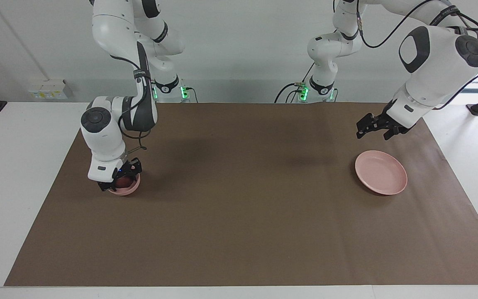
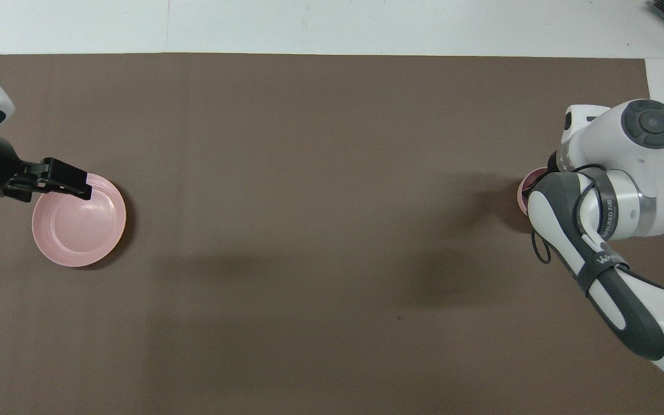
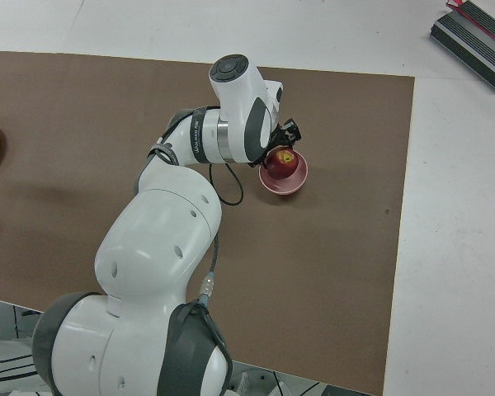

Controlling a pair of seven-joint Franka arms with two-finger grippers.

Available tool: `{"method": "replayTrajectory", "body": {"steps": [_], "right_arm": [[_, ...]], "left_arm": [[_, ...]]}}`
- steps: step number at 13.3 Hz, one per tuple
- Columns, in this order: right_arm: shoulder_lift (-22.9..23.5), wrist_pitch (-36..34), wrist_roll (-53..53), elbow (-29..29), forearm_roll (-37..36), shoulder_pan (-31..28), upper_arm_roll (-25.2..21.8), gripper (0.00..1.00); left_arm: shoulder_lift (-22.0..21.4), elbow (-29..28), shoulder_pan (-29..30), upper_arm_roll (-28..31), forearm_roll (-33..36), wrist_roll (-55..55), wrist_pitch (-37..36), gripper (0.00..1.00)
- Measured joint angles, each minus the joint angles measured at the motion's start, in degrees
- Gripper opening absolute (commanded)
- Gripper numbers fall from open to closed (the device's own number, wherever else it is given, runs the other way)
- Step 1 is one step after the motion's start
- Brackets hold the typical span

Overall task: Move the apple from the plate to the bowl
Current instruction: 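Lower the apple into the pink bowl with the right gripper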

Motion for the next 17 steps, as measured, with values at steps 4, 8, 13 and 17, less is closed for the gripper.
{"method": "replayTrajectory", "body": {"steps": [4, 8, 13, 17], "right_arm": [[0.01, 0.11, 0.00, -0.29, -0.01, -0.08, 0.01, 0.00], [-0.02, 0.11, 0.00, -0.22, -0.01, -0.08, 0.01, 0.47], [-2.50, -5.45, 0.45, 3.13, 0.13, -0.23, 0.00, 1.00], [-8.75, -10.89, 9.08, 4.28, 2.51, 0.01, 0.17, 1.00]], "left_arm": [[-0.12, -0.11, 0.37, -0.02, 0.00, 0.00, -0.89, 1.00], [-0.12, -0.11, 0.31, -0.45, 0.00, 0.01, -0.94, 1.00], [-0.13, -0.11, -2.72, 1.31, 0.01, 0.16, -2.27, 1.00], [-1.04, 0.00, -19.86, 19.54, 0.01, 0.24, -2.31, 1.00]]}}
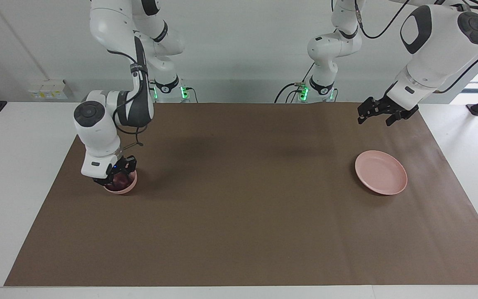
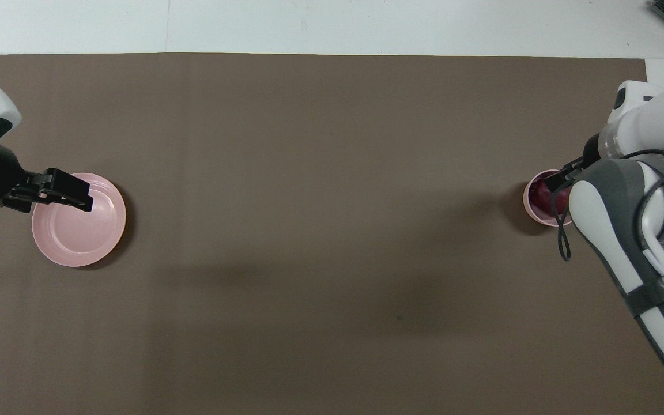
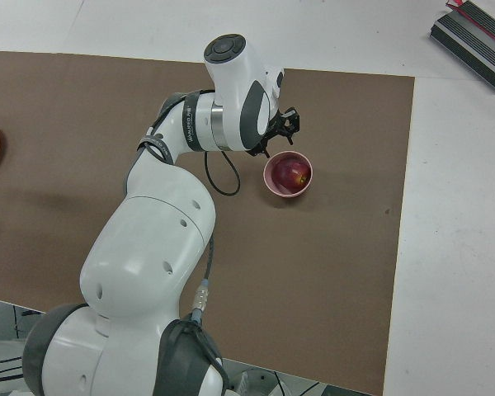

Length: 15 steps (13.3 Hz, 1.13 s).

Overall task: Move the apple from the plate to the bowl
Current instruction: 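Lower the apple into the pink bowl with the right gripper, then open the right gripper and lift it away from the bowl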

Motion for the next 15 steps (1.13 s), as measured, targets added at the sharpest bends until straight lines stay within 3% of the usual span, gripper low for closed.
{"method": "replayTrajectory", "body": {"steps": [2, 6, 10, 15], "right_arm": [[-3.12, -2.93, 7.52, 0.09, 0.43, 0.89, 0.05, 1.00], [-9.93, -12.17, 21.07, 0.86, 0.45, 3.27, 0.13, 1.00], [-14.96, -23.49, 22.44, 5.58, 4.11, 2.42, -0.74, 1.00], [-19.55, -32.66, 22.44, 8.49, 4.94, 1.81, -2.22, 1.00]], "left_arm": [[-1.34, 0.03, -2.39, 3.00, 0.00, 0.05, -0.04, 1.00], [-2.63, 0.02, -1.43, 3.02, 0.03, 0.07, -0.57, 1.00], [-2.83, 0.50, 5.76, -4.50, 0.48, 0.10, -0.82, 1.00], [-2.72, 2.34, 6.60, -5.03, 4.02, 1.73, -5.10, 1.00]]}}
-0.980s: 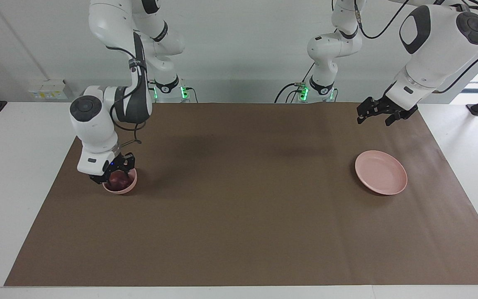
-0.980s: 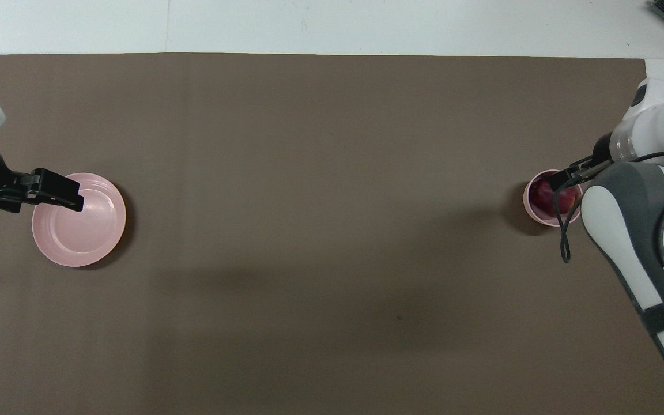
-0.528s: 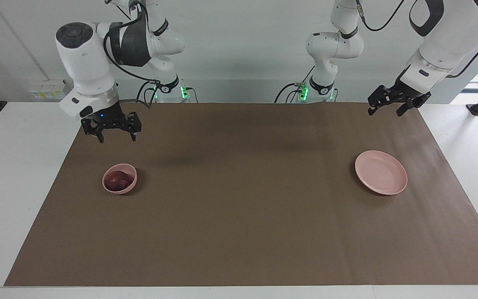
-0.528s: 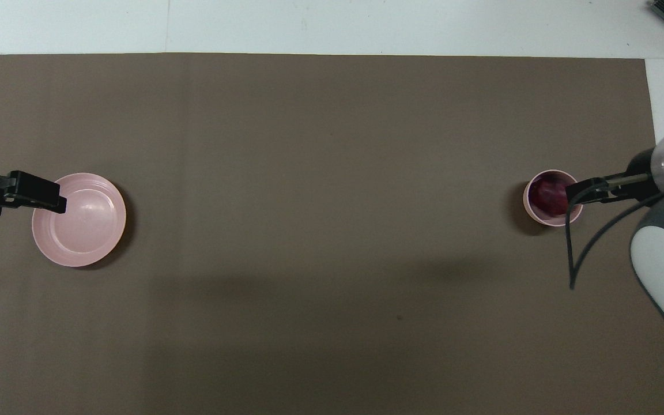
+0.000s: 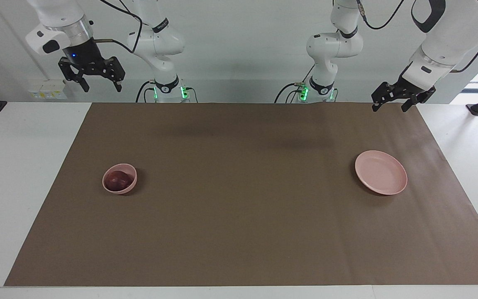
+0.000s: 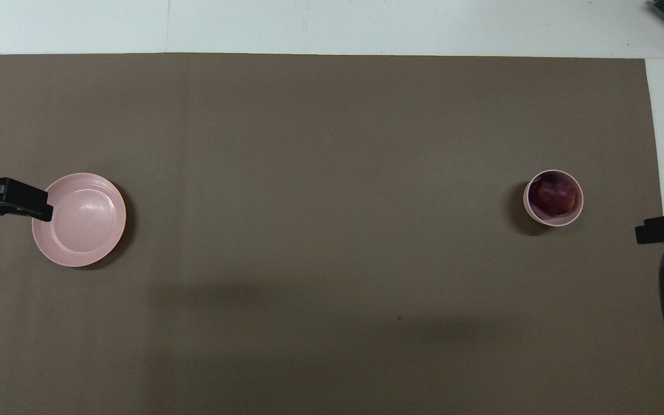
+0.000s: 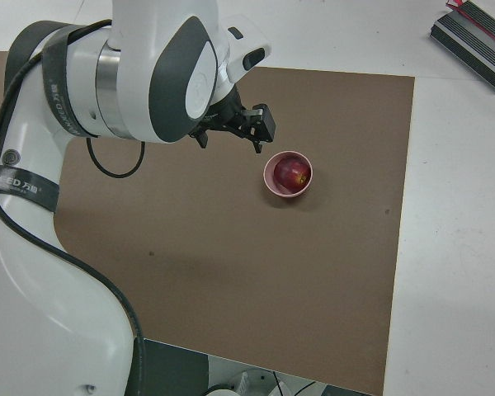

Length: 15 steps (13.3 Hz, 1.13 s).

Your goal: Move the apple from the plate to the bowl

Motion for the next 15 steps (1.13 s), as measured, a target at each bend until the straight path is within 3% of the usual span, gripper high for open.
{"method": "replayTrajectory", "body": {"steps": [11, 15], "right_arm": [[-0.16, 1.32, -0.47, -1.57, 0.02, -3.82, -0.58, 1.00], [2.31, 1.78, -0.48, 1.65, 0.03, -3.57, -0.29, 1.00]], "left_arm": [[0.08, 2.29, 0.21, 0.06, 0.24, 2.27, 1.06, 1.00], [0.08, 2.29, 0.21, 0.07, 0.24, 2.28, 1.06, 1.00]]}}
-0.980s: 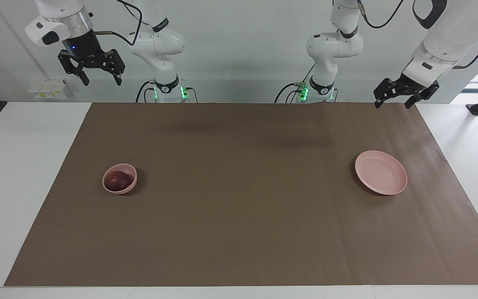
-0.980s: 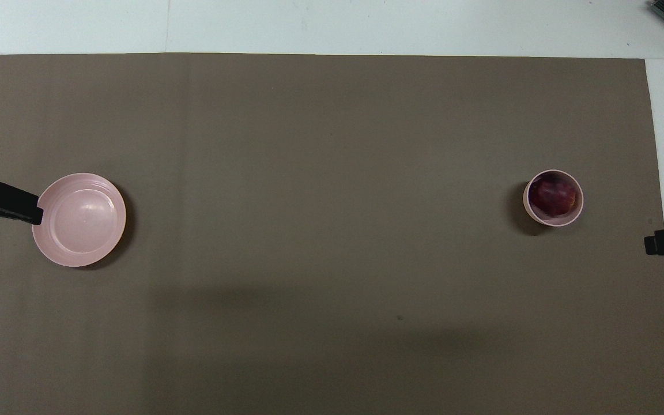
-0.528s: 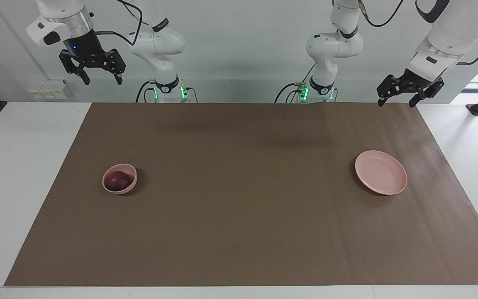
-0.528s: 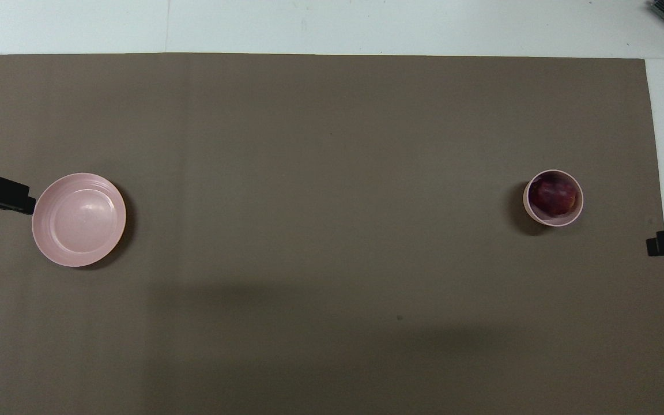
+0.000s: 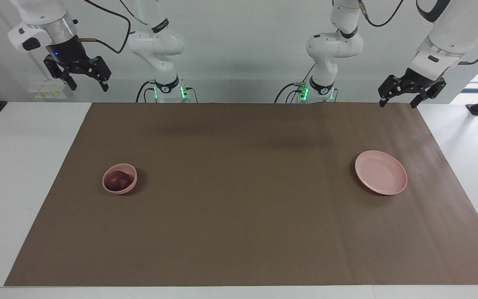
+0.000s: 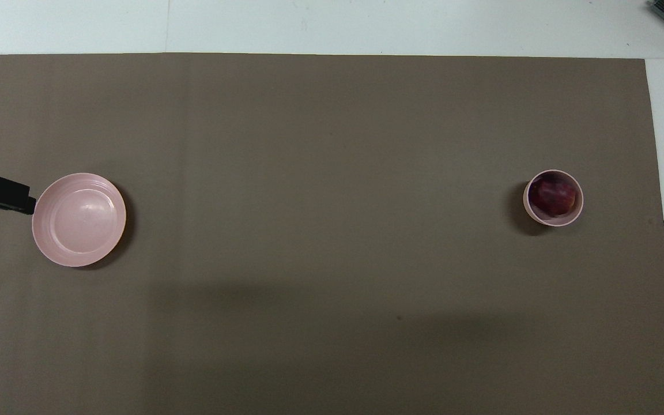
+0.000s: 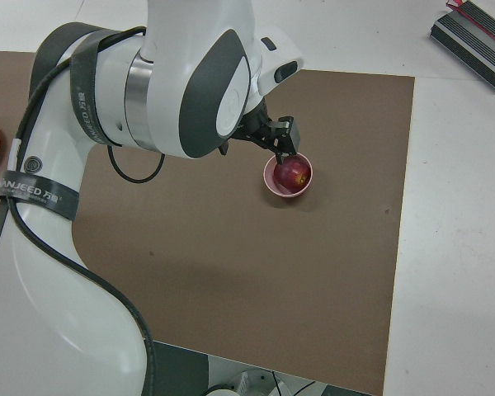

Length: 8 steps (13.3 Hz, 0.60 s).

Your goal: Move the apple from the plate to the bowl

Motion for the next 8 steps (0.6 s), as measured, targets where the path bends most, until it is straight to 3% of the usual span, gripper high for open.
{"method": "replayTrajectory", "body": {"steps": [8], "right_arm": [[1.02, 0.02, -3.06, 1.42, -0.44, 1.64, 1.04, 1.00]], "left_arm": [[0.00, 0.00, 0.00, -0.05, -0.01, 0.06, 0.05, 1.00]]}}
